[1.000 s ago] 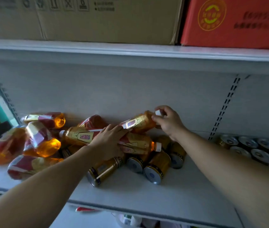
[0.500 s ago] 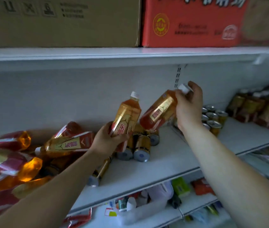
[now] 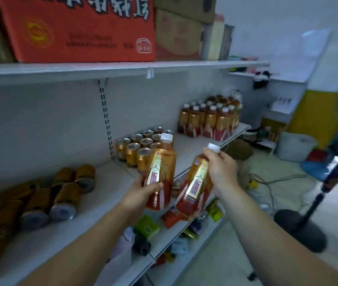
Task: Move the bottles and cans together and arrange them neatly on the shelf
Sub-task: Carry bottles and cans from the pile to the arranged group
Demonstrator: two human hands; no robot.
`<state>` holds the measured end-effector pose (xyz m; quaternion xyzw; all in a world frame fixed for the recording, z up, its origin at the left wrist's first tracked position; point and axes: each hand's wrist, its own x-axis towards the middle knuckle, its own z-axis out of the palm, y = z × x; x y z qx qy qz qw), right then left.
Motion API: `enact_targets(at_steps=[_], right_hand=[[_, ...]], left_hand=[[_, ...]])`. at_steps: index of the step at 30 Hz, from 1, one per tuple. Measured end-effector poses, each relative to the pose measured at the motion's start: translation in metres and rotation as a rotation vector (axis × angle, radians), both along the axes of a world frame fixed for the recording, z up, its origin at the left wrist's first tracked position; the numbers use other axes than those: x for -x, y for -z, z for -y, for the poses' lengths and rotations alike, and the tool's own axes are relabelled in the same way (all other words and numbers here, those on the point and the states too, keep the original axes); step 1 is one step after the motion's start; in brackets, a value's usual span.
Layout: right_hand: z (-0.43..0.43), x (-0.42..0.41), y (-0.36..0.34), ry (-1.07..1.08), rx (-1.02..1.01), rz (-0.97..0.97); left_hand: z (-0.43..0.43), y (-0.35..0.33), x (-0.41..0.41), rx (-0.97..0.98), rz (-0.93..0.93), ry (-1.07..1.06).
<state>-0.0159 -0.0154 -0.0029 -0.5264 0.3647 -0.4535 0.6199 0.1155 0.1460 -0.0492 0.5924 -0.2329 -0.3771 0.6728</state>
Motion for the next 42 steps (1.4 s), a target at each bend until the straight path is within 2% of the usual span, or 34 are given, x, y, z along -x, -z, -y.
enact_targets(at_steps=[3, 7, 13, 19, 25, 28, 33, 36, 40, 42], right_hand=[[0.056, 0.055, -0.011, 0.033, -0.053, 0.013], [0.123, 0.111, -0.027, 0.085, -0.012, -0.017], [0.192, 0.136, -0.039, 0.067, 0.096, -0.070], [0.246, 0.097, -0.029, 0.033, 0.217, -0.175], [0.311, 0.025, -0.014, -0.022, 0.357, -0.242], [0.345, -0.011, -0.007, -0.087, 0.445, -0.319], [0.396, -0.055, 0.004, -0.184, 0.482, -0.384], [0.419, -0.073, 0.011, -0.239, 0.486, -0.389], [0.446, -0.093, 0.022, -0.302, 0.552, -0.370], [0.460, -0.101, 0.027, -0.334, 0.580, -0.399]], left_hand=[[0.067, 0.003, 0.045, -0.009, -0.049, 0.083], [0.151, 0.002, 0.094, 0.009, -0.144, 0.158], [0.231, 0.004, 0.116, -0.033, -0.162, 0.157], [0.284, 0.007, 0.077, -0.036, -0.164, 0.058], [0.360, 0.015, -0.002, -0.027, 0.038, -0.120], [0.395, 0.015, -0.043, -0.131, 0.233, -0.201], [0.446, 0.032, -0.088, -0.252, 0.250, -0.229], [0.470, 0.043, -0.099, -0.262, 0.275, -0.239], [0.505, 0.047, -0.111, -0.411, 0.404, -0.336], [0.518, 0.050, -0.114, -0.417, 0.429, -0.386]])
